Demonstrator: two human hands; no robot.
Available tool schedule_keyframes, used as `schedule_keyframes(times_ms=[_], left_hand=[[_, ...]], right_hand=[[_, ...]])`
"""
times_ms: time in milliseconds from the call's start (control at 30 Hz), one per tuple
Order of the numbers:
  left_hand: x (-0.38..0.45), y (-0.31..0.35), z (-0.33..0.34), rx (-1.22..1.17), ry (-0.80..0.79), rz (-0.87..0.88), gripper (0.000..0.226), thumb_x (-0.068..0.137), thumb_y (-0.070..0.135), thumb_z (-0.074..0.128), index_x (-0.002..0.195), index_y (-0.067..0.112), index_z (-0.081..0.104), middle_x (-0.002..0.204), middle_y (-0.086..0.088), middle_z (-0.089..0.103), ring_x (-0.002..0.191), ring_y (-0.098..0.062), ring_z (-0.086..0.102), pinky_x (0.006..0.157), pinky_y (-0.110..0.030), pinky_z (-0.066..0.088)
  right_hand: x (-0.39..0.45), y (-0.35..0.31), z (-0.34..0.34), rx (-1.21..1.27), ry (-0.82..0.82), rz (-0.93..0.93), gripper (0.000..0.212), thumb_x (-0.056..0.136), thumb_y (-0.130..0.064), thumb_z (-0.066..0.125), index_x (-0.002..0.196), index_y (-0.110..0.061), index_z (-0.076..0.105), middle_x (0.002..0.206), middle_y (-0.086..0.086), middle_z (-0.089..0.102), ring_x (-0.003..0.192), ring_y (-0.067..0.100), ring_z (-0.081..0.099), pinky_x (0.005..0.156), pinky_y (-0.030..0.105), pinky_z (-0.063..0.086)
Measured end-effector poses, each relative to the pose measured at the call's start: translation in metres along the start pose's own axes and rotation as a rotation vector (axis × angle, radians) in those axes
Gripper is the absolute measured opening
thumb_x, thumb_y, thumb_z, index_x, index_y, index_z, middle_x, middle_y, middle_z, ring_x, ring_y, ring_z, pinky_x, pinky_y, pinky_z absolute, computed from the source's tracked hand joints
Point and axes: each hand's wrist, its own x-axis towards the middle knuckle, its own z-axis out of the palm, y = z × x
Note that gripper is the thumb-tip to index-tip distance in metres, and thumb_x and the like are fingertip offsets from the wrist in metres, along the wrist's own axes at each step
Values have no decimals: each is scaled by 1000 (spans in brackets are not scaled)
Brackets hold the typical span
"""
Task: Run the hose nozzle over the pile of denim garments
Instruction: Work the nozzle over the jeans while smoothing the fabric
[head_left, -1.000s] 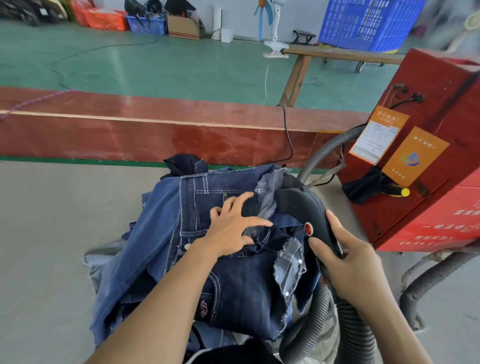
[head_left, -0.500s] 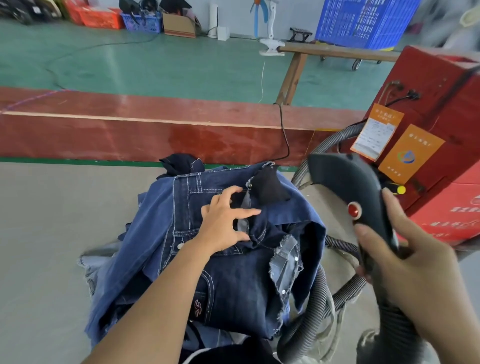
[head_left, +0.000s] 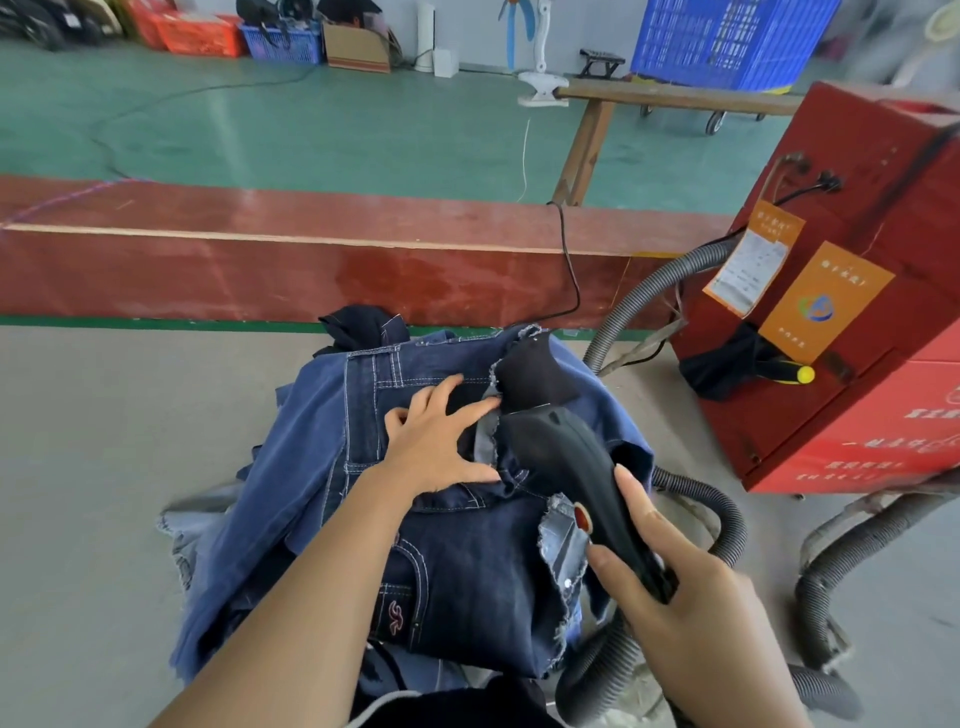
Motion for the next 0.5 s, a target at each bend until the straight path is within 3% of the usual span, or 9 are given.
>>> schedule_keyframes(times_ms=[67,133,200,267,367,500], left_hand=[[3,1,2,38,-37,-15,89,69,70,68,143,60,18,158,13,-5,142,-16,-1,106,-45,12],[4,3,3,42,-51,-16,90,68,70,68,143,59,19,159,11,-5,143,-18,-2,106,-46,11],[4,6,4,29,-55,-16,91,69,69,69,144,58,19,159,10,-4,143,-18,-2,106,-47,11],[4,5,2,22,-60,-22,92,69,66,70,144,58,18,159,10,-4,143,-18,-2,107,-48,11],[5,5,2,4,-63,-33,94,67,64,72,143,57,17,159,10,-3,144,-18,-2,107,-48,11],[7,6,2,-4,-58,-45,100,65,63,74,144,54,14,159,11,-3,144,-18,-1,107,-48,12]], right_hand=[[-2,1,3,-31,-17,9,68,78,-47,69,113,-80,22,84,-15,69,73,0,63,66,1,42],[-4,0,8,-73,-39,19,67,79,-50,66,115,-79,17,102,-12,69,90,3,65,70,7,42],[-4,-1,12,-109,-29,14,67,81,-51,64,113,-78,12,131,-14,57,110,2,60,75,7,38],[-3,-3,16,-165,-36,0,68,83,-54,60,112,-78,3,144,-17,44,117,-1,54,77,6,36],[3,-5,20,-264,-77,-4,68,88,-59,50,116,-76,-10,140,-16,47,114,-1,55,82,10,40],[8,-7,29,-422,-113,-46,69,91,-64,38,109,-73,-28,111,-18,62,105,3,59,79,15,46]])
